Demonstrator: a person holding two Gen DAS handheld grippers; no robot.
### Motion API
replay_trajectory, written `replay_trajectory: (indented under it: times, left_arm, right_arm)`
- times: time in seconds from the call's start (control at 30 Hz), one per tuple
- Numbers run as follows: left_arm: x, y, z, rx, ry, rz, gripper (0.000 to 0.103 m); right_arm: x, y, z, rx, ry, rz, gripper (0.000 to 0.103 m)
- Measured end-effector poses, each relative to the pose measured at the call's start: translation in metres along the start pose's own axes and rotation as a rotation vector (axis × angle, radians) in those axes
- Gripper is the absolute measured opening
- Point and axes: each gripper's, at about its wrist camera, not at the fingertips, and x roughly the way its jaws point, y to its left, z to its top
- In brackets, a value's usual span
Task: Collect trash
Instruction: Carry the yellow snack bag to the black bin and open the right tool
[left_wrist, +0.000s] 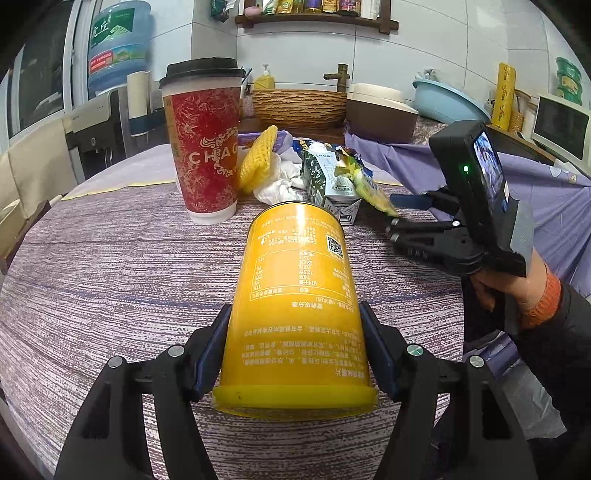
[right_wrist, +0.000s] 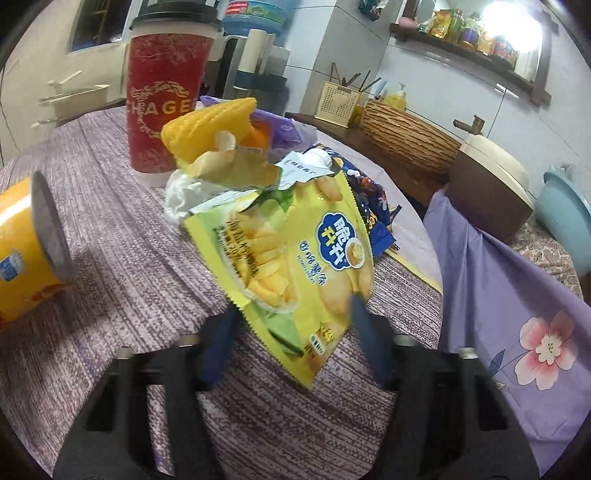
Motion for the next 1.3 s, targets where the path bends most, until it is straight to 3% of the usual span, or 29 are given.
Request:
replay_trajectory:
  times: [0.03,0.07,0.17,0.47,0.67,1.0,1.2,1.3]
  left_arm:
    - [0.0,0.0,0.0,-0.001,0.0,0.0,0.066]
    - [0.001,0.0,-0.001,-0.002,0.0,0.0,0.066]
    - [0.002,-0.002,-0.001,-0.003,-0.004,-0.005,0.066]
    - [0.003,-0.028,0.005,0.027,-0.038,-0.056,0.066]
    - [0.008,-0.06,0.014,0.06,-0.057,-0.125,0.066]
    - [0.022,-0.14,0.03,0.179,-0.097,-0.287,0.066]
    - [0.045,-0.185,0.029,0.238,-0.067,-0.37,0.066]
    - [0.055,-0.202,0.024,0.263,-0.037,-0.383,0.066]
  right_arm:
    - [0.0,-0.003,0.0,0.017,0.003,0.009,0.017]
    - [-0.002,-0.008,-0.001,0.046,-0.007,0.013,0.012]
    - [-0.016,-0.018,-0.006,0.085,-0.054,0.0,0.006]
    - [-0.08,-0.059,-0.028,0.241,-0.147,0.016,0.004]
    - [-0.119,-0.087,-0.06,0.34,-0.169,-0.014,0.004]
    - [-0.137,-0.139,-0.135,0.506,-0.088,-0.128,0.003]
    - [-0.097,-0.154,-0.181,0.556,0.021,-0.158,0.003]
    - [-0.074,-0.165,-0.206,0.645,0.089,-0.147,0.003]
